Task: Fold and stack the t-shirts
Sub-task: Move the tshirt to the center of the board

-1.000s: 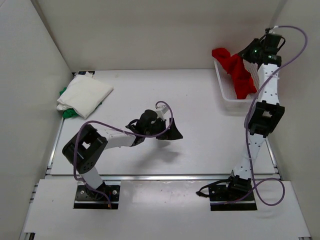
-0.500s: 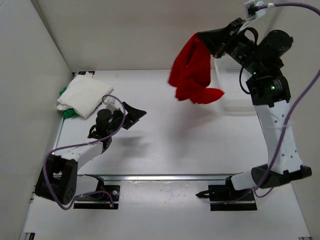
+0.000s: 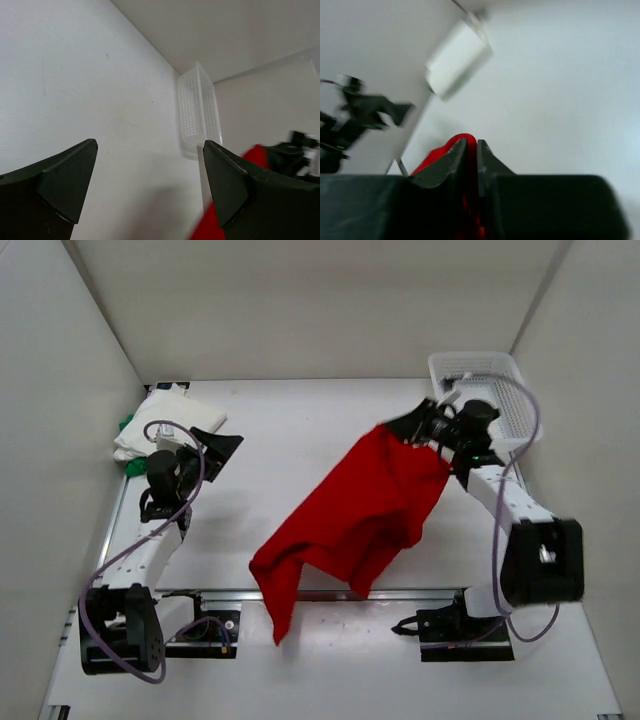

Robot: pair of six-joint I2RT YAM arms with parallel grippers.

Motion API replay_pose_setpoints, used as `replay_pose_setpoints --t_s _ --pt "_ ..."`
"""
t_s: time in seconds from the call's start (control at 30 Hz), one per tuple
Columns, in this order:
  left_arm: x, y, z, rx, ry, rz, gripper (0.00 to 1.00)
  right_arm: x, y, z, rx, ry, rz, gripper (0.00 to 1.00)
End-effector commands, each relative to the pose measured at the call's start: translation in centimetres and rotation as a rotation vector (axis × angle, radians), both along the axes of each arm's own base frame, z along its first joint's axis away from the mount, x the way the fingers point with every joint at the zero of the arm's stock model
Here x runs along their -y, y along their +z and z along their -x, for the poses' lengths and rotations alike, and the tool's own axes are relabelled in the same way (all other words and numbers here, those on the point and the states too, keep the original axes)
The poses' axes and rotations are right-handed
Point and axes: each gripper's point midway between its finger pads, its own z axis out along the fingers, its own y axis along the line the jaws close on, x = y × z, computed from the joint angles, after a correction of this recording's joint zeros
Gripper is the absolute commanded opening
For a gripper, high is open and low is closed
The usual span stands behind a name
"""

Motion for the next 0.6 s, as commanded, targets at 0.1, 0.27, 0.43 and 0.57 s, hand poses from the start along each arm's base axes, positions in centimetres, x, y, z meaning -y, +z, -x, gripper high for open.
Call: replay_pose_setpoints --t_s 0.1,0.27,0.43,0.57 --pt "5.5 -4.3 -0.2 -0.108 -0.177 -0.177 0.99 0.2 -11.0 -3.8 -0.241 -0.015 0.002 0.16" --pt "12.9 -7.3 3.1 -0.109 -0.392 -0.524 0.99 -0.1 -12.7 -6.2 -0.308 -0.178 0.211 0.40" --pt "14.0 -11.1 8.2 -0.143 -0.488 -0.654 0.98 1.3 -16.2 1.3 -0.342 -0.266 0.188 0.34" --pt "15.8 -12.1 11.5 -0.114 -0.628 -0.691 0.99 3.2 -24.5 8.8 -0.526 -0.337 0.289 0.01"
